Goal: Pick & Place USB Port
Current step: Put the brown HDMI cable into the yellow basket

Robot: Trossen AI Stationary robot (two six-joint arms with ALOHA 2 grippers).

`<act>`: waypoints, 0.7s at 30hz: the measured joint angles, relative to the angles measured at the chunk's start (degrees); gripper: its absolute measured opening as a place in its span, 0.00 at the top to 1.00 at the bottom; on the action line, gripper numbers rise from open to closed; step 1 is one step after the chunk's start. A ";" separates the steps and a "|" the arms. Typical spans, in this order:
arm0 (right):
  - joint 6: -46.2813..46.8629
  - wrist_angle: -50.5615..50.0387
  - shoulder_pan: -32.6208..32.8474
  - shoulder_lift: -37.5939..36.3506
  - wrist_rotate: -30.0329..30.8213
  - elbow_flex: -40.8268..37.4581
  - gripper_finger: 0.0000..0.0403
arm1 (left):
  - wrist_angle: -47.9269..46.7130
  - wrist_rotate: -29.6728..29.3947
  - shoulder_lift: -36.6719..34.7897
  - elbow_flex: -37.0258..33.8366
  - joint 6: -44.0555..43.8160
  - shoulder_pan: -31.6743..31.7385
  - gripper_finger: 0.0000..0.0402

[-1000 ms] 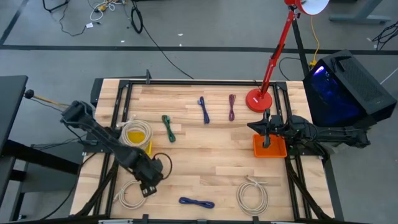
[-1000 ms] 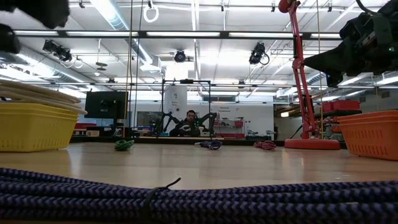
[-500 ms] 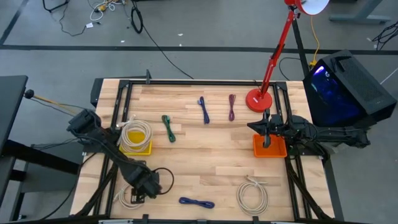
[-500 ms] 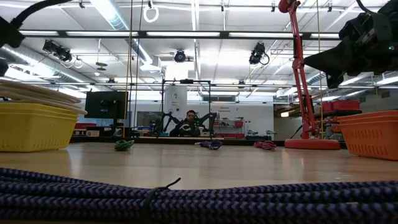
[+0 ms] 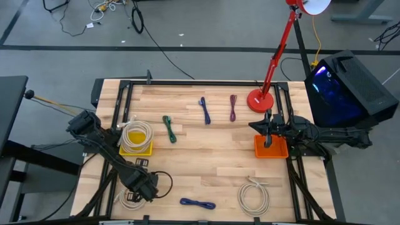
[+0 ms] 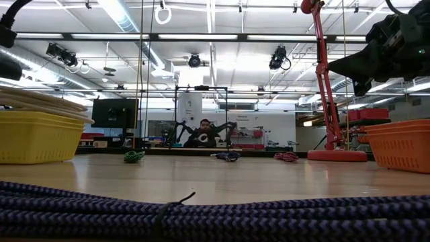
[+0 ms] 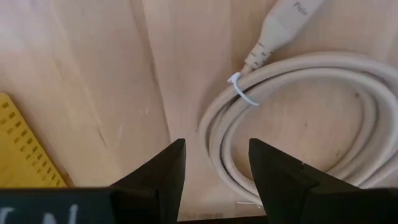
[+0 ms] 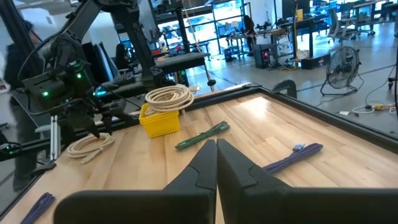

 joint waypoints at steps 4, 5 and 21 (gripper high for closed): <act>-0.10 0.00 0.00 -0.01 0.00 0.00 0.98 | 2.24 -0.09 0.00 -0.33 0.99 0.03 0.55; -0.10 -0.02 0.02 -0.01 0.00 0.01 0.98 | 2.76 -0.16 0.00 -0.33 1.27 0.05 0.55; 0.57 0.00 0.00 -0.01 -0.09 0.01 0.98 | 6.45 -1.52 5.95 -1.80 5.07 0.15 0.56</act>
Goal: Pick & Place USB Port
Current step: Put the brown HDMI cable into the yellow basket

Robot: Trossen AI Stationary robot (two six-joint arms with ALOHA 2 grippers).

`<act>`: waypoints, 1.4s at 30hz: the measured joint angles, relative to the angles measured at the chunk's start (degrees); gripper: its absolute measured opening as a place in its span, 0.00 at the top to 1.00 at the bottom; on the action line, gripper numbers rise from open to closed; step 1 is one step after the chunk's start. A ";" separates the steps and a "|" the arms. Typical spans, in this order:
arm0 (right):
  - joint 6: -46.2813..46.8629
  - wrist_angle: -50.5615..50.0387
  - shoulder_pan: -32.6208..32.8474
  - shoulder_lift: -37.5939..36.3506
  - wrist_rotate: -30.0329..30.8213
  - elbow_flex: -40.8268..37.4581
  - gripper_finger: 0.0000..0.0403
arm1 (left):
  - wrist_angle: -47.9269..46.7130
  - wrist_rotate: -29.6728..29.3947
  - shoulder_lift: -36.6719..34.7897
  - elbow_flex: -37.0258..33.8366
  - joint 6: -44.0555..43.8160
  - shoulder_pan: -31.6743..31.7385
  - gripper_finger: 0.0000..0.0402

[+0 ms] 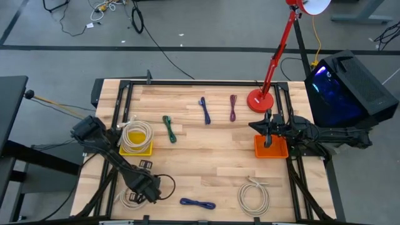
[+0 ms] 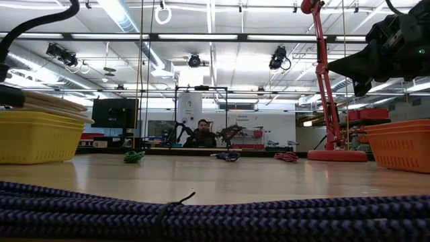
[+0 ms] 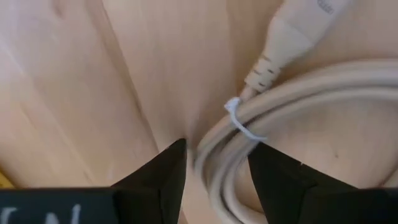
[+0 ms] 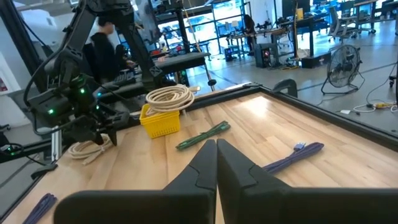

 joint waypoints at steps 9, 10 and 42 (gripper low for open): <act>-0.32 -0.11 0.00 0.02 0.04 0.00 0.98 | 0.99 2.05 1.57 0.33 -1.01 0.92 0.87; -0.48 -0.09 0.00 0.01 0.04 0.00 0.98 | 0.91 1.38 0.99 0.40 -1.13 0.87 0.87; -2.06 -4.26 0.02 0.37 0.04 -0.02 0.98 | -39.36 -34.95 -14.70 25.33 -8.74 21.28 0.89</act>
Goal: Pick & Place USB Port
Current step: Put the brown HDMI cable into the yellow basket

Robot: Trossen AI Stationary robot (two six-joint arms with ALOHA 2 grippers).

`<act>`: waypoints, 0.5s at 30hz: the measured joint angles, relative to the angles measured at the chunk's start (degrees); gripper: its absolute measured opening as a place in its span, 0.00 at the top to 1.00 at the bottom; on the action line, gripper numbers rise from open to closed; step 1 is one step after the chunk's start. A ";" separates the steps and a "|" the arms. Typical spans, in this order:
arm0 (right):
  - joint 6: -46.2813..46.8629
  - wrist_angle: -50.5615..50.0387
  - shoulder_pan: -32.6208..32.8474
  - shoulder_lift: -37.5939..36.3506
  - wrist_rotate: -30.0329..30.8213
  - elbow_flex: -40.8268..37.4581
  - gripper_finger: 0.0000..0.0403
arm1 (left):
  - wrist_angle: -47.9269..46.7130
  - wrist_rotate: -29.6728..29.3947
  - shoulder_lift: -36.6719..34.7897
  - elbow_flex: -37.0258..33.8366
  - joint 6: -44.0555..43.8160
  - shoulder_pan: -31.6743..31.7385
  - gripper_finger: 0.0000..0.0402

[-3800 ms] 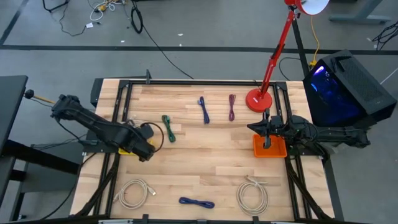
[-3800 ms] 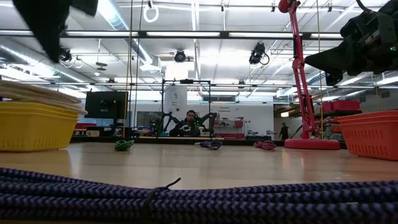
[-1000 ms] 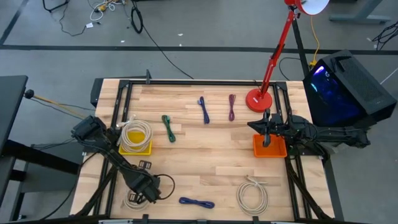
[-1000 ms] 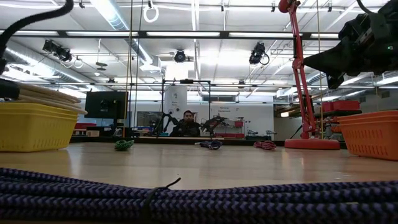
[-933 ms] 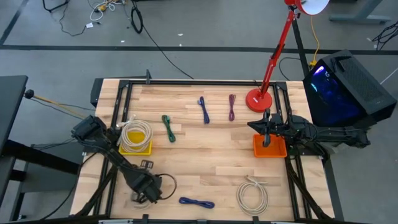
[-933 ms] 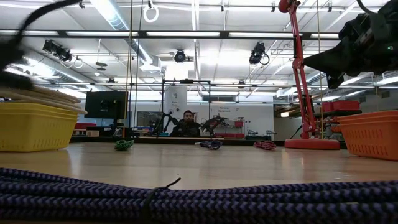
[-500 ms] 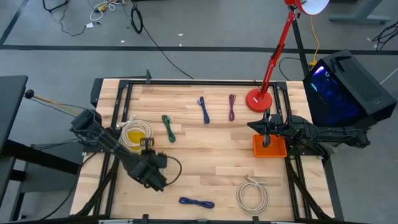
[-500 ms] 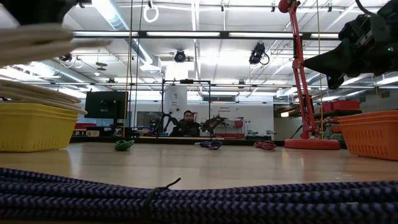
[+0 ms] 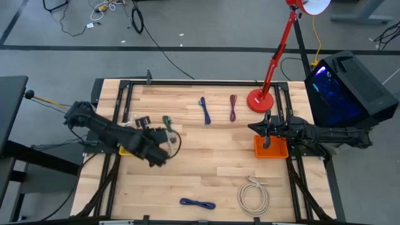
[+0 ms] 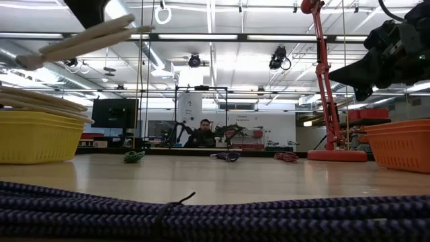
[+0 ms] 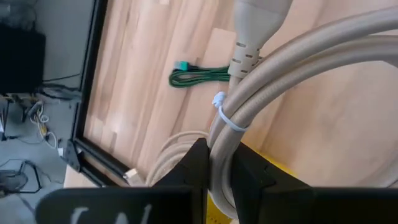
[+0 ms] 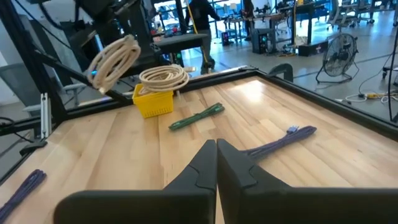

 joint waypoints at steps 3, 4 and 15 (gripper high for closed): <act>-0.17 -0.16 -0.02 0.00 0.02 0.00 0.98 | 0.13 2.77 -0.64 -0.18 2.05 3.50 0.89; -0.17 -0.21 -0.01 0.00 0.01 0.00 0.98 | 0.21 3.84 -1.13 -0.45 2.70 4.56 0.89; -0.49 -3.69 0.00 0.22 -0.08 0.00 0.98 | -0.04 7.17 -11.54 -6.41 6.46 14.17 0.89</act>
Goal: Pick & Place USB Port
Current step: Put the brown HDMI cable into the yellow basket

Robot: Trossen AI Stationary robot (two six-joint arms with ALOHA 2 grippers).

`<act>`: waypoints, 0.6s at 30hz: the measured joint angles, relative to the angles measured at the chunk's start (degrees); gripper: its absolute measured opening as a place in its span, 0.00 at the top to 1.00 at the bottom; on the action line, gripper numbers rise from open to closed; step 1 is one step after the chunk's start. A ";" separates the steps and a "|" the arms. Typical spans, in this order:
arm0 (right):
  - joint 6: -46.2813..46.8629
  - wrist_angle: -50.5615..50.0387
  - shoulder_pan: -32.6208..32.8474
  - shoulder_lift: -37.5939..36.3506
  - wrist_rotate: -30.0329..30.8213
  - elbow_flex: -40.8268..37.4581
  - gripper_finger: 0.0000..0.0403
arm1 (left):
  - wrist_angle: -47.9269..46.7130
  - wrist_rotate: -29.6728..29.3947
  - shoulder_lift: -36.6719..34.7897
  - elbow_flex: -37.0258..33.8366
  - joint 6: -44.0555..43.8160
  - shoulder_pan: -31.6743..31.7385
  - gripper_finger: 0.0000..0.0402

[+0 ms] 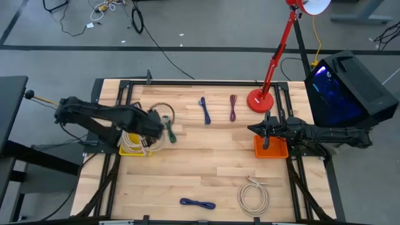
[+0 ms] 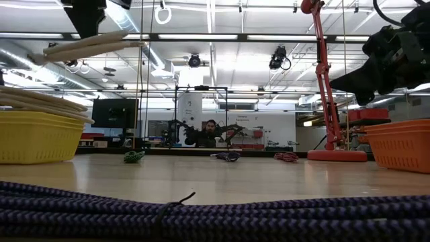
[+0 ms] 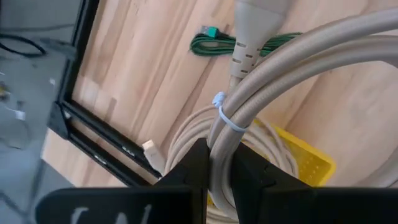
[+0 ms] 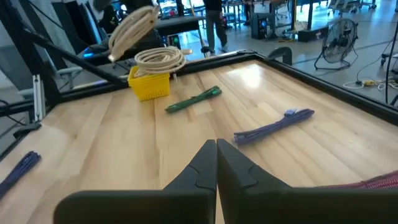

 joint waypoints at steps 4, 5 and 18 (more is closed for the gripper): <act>-0.79 0.02 -0.02 0.02 0.01 0.00 0.98 | -0.03 2.81 -5.74 -3.42 0.01 2.81 0.89; -0.94 0.02 -0.02 0.02 0.02 0.00 0.98 | -0.01 3.77 -7.15 -4.57 0.29 3.40 0.89; -0.93 0.04 -0.02 0.02 0.10 0.00 0.98 | -0.05 9.73 -14.90 -20.43 1.08 10.96 0.89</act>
